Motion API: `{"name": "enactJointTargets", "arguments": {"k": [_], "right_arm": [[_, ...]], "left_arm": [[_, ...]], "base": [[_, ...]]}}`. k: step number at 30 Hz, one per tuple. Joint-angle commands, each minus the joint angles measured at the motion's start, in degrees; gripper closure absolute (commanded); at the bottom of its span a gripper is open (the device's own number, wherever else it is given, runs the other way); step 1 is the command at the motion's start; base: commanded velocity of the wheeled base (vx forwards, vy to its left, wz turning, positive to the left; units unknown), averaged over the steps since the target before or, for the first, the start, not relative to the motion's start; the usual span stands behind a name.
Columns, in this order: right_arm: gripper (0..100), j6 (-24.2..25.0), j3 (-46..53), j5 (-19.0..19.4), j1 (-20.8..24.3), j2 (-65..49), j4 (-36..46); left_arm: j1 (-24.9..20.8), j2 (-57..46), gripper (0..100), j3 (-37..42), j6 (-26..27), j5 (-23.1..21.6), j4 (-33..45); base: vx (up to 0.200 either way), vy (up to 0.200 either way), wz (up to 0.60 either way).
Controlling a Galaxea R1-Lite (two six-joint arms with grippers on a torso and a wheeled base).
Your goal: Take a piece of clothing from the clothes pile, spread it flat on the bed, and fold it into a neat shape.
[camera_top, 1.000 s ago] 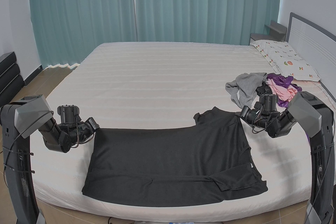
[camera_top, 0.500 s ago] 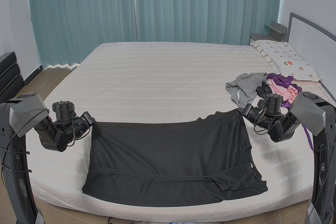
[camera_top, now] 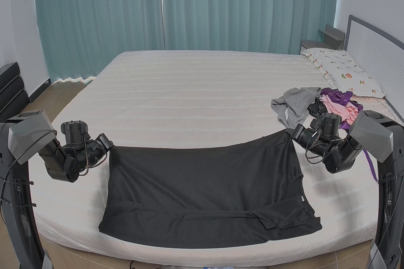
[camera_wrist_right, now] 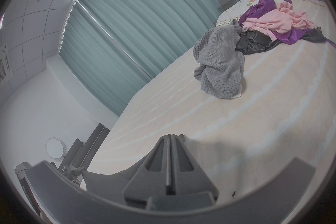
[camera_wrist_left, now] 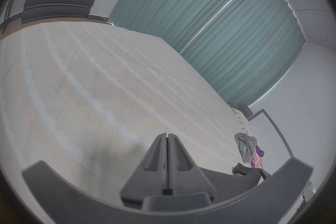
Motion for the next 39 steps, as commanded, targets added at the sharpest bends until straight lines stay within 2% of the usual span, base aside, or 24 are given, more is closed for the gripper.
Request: {"name": "enactJointTargets", "arguments": {"k": [1, 12, 20, 27, 39], "right_arm": [[100, 0.1, 0.1, 0.0, 0.1, -0.7, -0.1], [100, -0.1, 4.1, 1.0, -0.2, -2.0, 0.2], [100, 0.2, 9.2, 5.2, -2.1, -6.4, -0.1], [100, 1.7, 9.4, 4.8, -2.8, -6.1, -2.8], [100, 1.7, 11.2, 5.3, -2.8, -5.9, -2.4]], "left_arm": [[0.0, -0.1, 100, 0.0, 0.0, 0.0, 0.0], [0.1, -0.3, 100, 1.2, 0.1, -0.1, 0.1], [-0.1, -1.3, 100, 3.7, 2.6, -0.5, -0.1], [-0.4, -0.9, 100, 2.9, 2.3, -0.4, -2.3], [-0.3, -0.1, 100, 4.5, 2.6, -0.4, -3.9]], "base": [[0.0, 0.0, 0.0], [0.0, 0.0, 0.0], [0.0, 0.0, 0.0], [0.0, 0.0, 0.0], [0.0, 0.0, 0.0]]}}
